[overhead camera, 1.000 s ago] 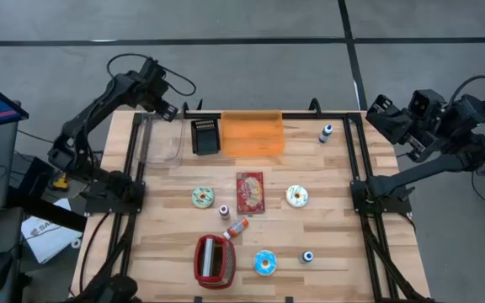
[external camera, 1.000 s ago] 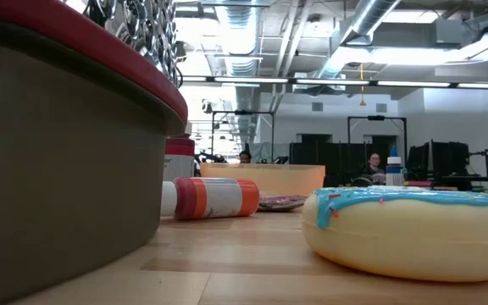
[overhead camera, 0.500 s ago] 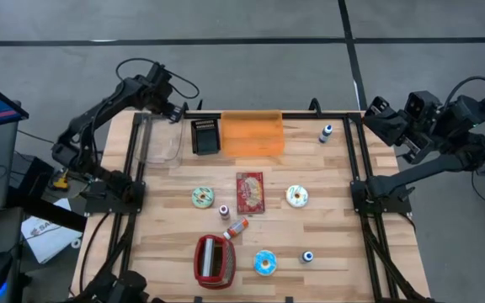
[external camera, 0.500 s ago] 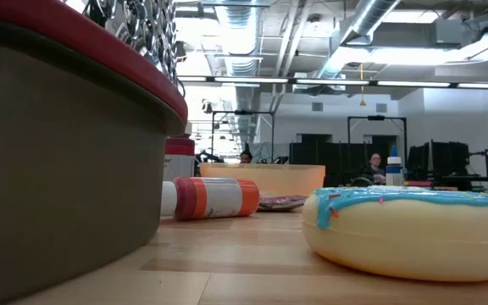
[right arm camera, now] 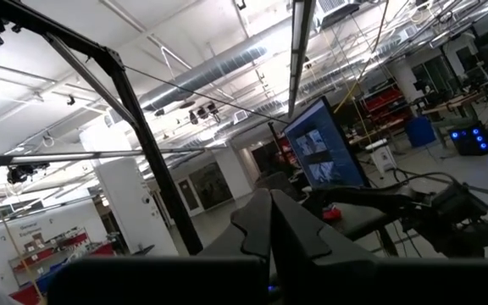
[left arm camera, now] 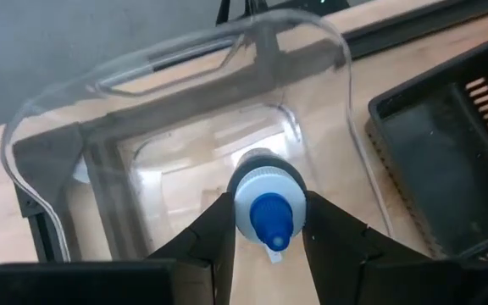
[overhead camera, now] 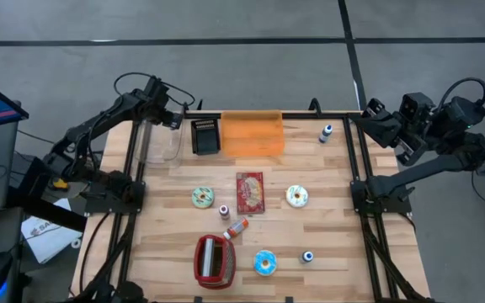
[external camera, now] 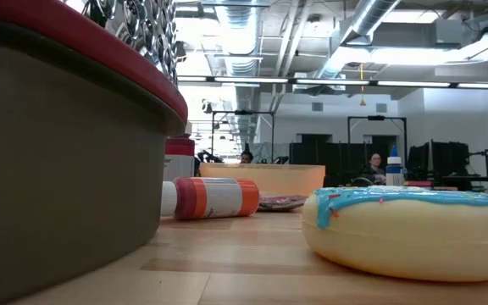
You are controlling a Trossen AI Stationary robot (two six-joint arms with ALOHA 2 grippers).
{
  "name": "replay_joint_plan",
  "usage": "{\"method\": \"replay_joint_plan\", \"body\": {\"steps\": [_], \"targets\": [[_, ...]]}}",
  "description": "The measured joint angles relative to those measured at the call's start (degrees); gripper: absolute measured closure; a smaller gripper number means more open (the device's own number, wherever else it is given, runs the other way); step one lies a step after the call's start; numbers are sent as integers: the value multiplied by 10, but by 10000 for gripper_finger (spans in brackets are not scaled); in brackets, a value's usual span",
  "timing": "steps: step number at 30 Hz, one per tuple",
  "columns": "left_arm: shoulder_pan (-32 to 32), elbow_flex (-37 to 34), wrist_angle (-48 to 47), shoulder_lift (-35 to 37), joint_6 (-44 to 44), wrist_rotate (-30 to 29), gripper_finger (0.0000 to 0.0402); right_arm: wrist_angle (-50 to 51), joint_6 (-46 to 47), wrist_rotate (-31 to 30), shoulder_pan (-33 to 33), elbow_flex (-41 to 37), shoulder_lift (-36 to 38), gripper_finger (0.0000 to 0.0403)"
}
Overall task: Pick & Place Food Item
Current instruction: Put the bottom left blue food coloring bottle into the transparent bin
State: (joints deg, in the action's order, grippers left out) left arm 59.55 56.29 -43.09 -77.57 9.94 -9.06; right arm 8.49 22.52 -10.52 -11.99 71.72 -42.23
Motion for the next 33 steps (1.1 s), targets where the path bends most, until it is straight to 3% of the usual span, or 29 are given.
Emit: {"method": "replay_joint_plan", "body": {"steps": [33], "targets": [[-6, 0, -7, -35, -50, -15, 295, -4, 15, 0, 0, 0, -13, 403]]}}
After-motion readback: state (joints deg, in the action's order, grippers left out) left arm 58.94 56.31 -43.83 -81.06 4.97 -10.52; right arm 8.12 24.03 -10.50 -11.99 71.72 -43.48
